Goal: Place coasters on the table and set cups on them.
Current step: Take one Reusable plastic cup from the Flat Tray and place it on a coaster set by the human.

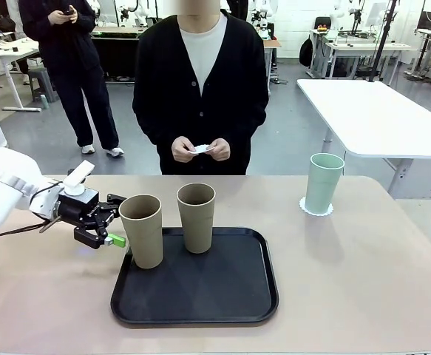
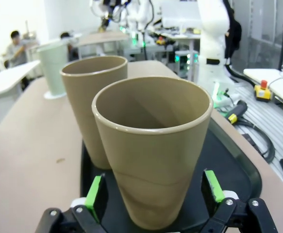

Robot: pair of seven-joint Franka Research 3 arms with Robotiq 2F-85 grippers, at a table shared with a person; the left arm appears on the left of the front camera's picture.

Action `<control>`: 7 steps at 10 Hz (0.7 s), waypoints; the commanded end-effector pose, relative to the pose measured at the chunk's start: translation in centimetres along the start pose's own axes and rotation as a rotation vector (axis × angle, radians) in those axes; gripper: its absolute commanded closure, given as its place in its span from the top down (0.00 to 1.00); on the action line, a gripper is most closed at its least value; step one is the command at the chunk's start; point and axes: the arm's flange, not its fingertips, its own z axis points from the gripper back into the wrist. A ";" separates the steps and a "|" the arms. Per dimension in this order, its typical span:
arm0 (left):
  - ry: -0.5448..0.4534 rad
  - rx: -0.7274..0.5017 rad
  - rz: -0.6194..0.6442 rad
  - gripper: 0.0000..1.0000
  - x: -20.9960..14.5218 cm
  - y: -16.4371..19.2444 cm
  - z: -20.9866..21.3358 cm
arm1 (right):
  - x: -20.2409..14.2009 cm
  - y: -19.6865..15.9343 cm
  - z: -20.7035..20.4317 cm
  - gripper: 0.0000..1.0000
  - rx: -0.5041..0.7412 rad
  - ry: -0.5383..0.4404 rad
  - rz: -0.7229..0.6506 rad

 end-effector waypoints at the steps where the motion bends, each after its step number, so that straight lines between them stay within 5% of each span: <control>1: 0.019 0.021 0.004 1.00 0.1 1.1 -1.0 | -0.1 0.2 0.1 1.00 -0.003 0.000 -0.001; 7: 0.005 -0.023 0.023 1.00 -0.3 2.0 -3.3 | -0.1 0.2 0.1 1.00 -0.003 0.000 -0.001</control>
